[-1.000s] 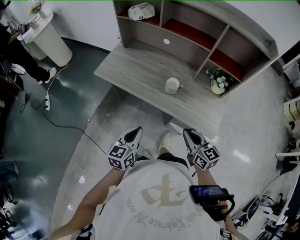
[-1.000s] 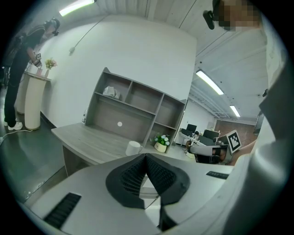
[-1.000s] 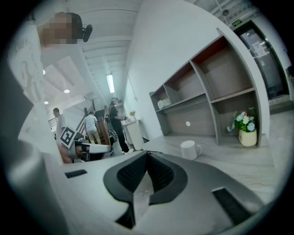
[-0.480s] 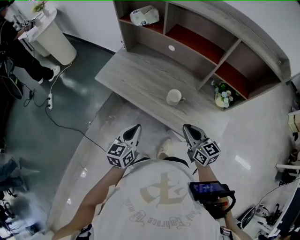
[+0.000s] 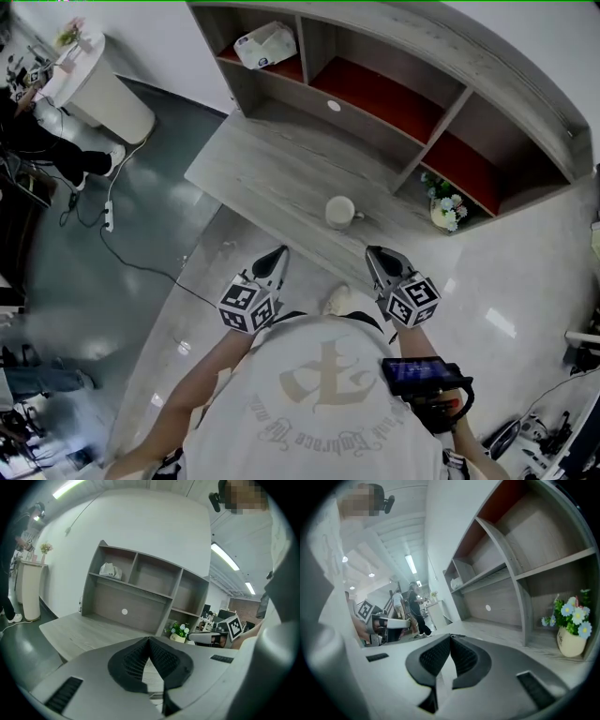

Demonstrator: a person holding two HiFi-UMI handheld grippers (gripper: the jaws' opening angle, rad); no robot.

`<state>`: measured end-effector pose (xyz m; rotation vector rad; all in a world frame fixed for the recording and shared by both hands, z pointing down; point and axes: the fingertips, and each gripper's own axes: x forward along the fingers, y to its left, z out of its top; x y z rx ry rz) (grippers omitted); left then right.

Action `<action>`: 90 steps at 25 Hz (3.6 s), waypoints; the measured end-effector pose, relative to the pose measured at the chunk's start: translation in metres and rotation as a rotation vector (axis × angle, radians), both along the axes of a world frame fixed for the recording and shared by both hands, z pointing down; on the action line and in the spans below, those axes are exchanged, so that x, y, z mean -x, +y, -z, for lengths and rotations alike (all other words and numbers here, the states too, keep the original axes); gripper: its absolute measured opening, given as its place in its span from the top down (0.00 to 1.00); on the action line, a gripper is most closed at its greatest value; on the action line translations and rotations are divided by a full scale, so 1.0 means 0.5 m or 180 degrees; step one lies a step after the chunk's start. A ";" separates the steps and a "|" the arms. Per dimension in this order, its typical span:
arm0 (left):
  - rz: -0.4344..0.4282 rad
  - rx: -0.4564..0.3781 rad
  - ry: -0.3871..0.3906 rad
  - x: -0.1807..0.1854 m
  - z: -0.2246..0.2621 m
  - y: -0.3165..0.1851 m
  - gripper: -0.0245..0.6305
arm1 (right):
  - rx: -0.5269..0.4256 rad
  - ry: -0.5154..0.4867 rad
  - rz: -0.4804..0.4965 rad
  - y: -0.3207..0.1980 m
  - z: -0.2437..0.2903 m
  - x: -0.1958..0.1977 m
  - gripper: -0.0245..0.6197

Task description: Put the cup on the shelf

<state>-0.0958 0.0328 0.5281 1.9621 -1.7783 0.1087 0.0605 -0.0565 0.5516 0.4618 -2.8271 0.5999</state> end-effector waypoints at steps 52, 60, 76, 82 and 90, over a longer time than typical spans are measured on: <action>-0.0016 0.0218 0.0079 0.108 -0.049 -0.116 0.96 | -0.0483 0.1130 0.0639 -0.158 -0.179 0.127 0.85; 0.0050 0.0261 0.0067 0.109 -0.056 -0.111 0.96 | -0.0295 0.1109 0.0752 -0.166 -0.211 0.137 0.65; 0.0283 0.0305 0.0029 0.135 -0.053 -0.092 0.96 | -0.0298 0.1545 0.1256 -0.163 -0.314 0.185 0.27; 0.0381 0.0326 0.0020 0.145 -0.054 -0.083 0.96 | -0.0340 0.1587 0.1387 -0.175 -0.337 0.203 0.27; 0.0474 0.0338 -0.0001 0.149 -0.054 -0.078 0.96 | -0.0373 0.1612 0.1546 -0.169 -0.363 0.223 0.27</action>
